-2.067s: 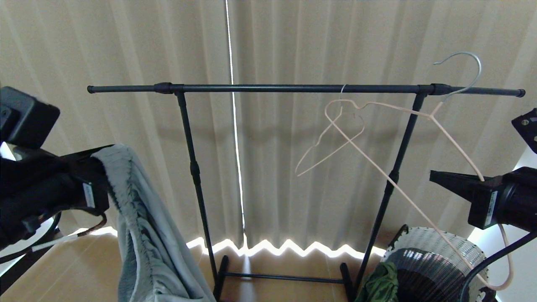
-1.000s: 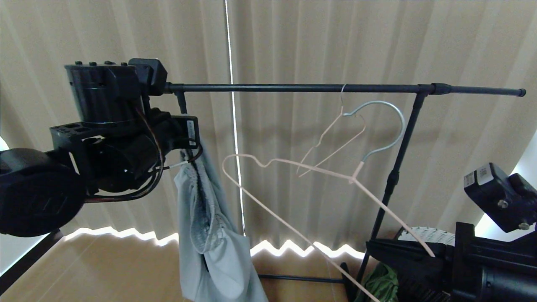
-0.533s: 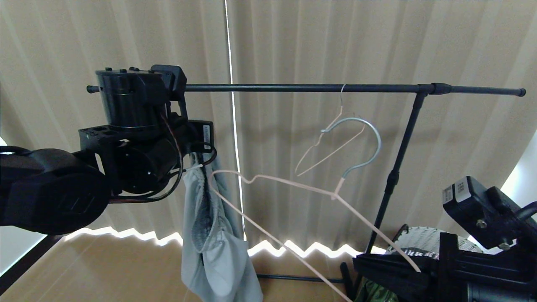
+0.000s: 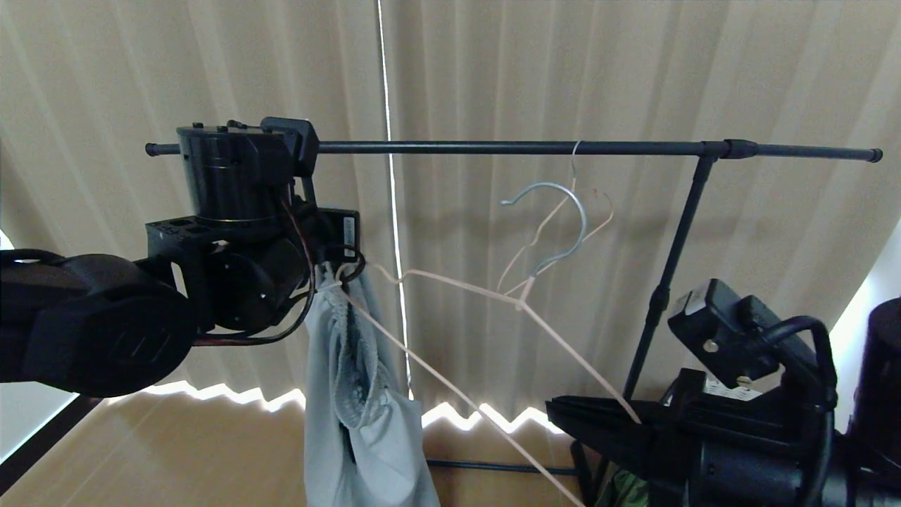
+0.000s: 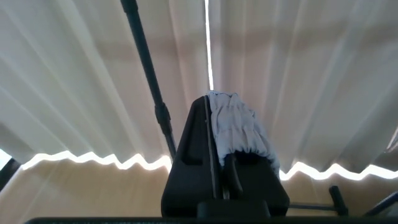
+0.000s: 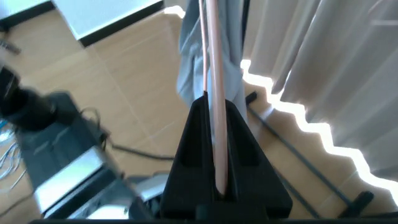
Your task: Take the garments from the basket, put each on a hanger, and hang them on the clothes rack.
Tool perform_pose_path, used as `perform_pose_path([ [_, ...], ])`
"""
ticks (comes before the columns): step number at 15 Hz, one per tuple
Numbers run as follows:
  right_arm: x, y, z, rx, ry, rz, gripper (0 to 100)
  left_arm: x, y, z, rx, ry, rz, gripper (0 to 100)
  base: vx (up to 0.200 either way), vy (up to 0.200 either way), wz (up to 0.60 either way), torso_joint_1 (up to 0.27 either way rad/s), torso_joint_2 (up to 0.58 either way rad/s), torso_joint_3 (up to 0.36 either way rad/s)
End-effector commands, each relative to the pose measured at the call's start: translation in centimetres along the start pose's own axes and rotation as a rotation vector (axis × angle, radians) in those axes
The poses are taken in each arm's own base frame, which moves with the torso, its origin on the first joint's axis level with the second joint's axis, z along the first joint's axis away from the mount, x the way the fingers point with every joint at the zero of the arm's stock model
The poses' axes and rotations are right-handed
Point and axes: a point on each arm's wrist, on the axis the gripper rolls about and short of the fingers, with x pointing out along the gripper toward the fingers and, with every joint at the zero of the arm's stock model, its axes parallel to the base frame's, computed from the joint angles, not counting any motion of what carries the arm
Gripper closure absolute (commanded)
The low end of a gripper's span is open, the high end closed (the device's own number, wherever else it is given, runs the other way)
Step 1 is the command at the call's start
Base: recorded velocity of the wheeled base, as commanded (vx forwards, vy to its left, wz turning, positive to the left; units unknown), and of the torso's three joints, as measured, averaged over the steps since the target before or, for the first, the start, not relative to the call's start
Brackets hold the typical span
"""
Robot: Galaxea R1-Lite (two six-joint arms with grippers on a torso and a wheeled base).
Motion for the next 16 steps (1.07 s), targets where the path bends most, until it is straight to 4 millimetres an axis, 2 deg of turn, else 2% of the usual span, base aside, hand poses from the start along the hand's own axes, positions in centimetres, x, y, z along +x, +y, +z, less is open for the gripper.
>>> perform_pose_path([
  [1,2.6,-0.3,0.2,0.004,0.016,-0.091,100,0.0,0.3,-0.1,0.001,0.004,0.011,100,0.0,0.0,0.0,0.0,0.0,0.0],
  [7,4.4,-0.2,1.3,0.045,-0.002,-0.101,100,-0.4,0.3,-0.4,0.028,0.012,0.064,100,0.0,0.0,0.0,0.0,0.0,0.0],
  [11,8.0,0.1,2.1,0.097,0.0,-0.136,100,-2.2,0.3,0.8,0.021,-0.02,0.034,100,0.0,0.0,0.0,0.0,0.0,0.0],
  [16,10.6,0.4,2.3,0.114,0.013,-0.137,100,-3.9,-0.7,1.5,0.016,-0.046,-0.024,100,0.0,0.0,0.0,0.0,0.0,0.0],
])
